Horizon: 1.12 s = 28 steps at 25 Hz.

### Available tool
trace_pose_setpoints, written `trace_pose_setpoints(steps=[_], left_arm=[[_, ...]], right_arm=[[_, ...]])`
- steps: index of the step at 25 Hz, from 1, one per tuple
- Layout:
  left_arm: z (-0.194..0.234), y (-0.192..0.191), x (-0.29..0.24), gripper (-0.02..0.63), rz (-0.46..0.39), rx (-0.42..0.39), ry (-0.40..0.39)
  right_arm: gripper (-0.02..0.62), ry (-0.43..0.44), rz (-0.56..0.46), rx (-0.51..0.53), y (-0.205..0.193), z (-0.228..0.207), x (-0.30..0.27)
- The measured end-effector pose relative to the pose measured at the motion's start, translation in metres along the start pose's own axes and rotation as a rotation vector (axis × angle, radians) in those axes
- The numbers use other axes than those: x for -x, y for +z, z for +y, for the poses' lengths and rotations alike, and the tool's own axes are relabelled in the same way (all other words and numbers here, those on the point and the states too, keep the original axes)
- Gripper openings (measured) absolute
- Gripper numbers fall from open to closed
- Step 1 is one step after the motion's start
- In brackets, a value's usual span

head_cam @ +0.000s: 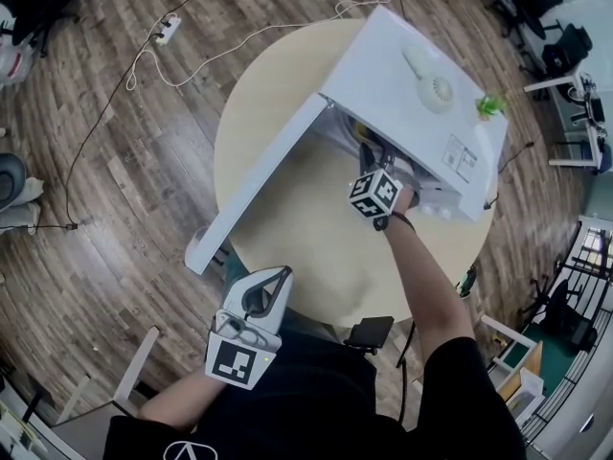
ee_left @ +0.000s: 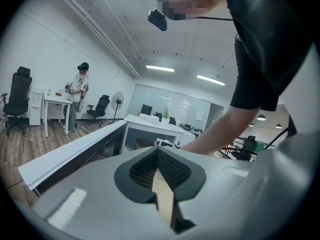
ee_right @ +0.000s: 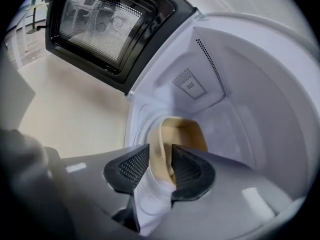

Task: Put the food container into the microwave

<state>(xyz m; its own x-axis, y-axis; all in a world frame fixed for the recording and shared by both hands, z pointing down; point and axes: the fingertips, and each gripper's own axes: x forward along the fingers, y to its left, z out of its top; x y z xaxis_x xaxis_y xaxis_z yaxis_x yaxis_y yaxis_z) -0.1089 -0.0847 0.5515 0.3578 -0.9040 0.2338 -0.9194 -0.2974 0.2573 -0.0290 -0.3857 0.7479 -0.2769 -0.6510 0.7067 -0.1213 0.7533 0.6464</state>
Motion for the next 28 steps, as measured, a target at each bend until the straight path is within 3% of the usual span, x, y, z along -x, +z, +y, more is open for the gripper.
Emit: trace_pose_setpoints(steps=[2,5,9,20,24,28], left_arm=[[-0.002,-0.009,0.001,0.0,0.048,0.056,0.01],[-0.003,0.002,-0.002,0.0,0.008,-0.015,-0.013],[-0.005,0.003,-0.006,0.0,0.058,0.022,-0.008],[-0.031,0.053,-0.03,0.0,0.004,-0.103,-0.085],[-0.044,0.071,-0.04,0.0,-0.005,-0.142,-0.117],[-0.056,0.095,-0.051,0.0,-0.047,-0.192,-0.143]], right_arm=[[0.121,-0.019,-0.007,-0.016,-0.002,0.001,0.009],[0.121,-0.038,-0.016,-0.044,-0.005,0.005,0.028],[0.121,-0.022,-0.02,-0.076,-0.013,0.018,0.064],[0.107,0.356,-0.003,-0.11,-0.058,0.135,0.183],[0.071,0.428,-0.042,-0.173,-0.057,0.15,0.23],[0.014,0.448,-0.149,-0.241,-0.034,0.142,0.276]])
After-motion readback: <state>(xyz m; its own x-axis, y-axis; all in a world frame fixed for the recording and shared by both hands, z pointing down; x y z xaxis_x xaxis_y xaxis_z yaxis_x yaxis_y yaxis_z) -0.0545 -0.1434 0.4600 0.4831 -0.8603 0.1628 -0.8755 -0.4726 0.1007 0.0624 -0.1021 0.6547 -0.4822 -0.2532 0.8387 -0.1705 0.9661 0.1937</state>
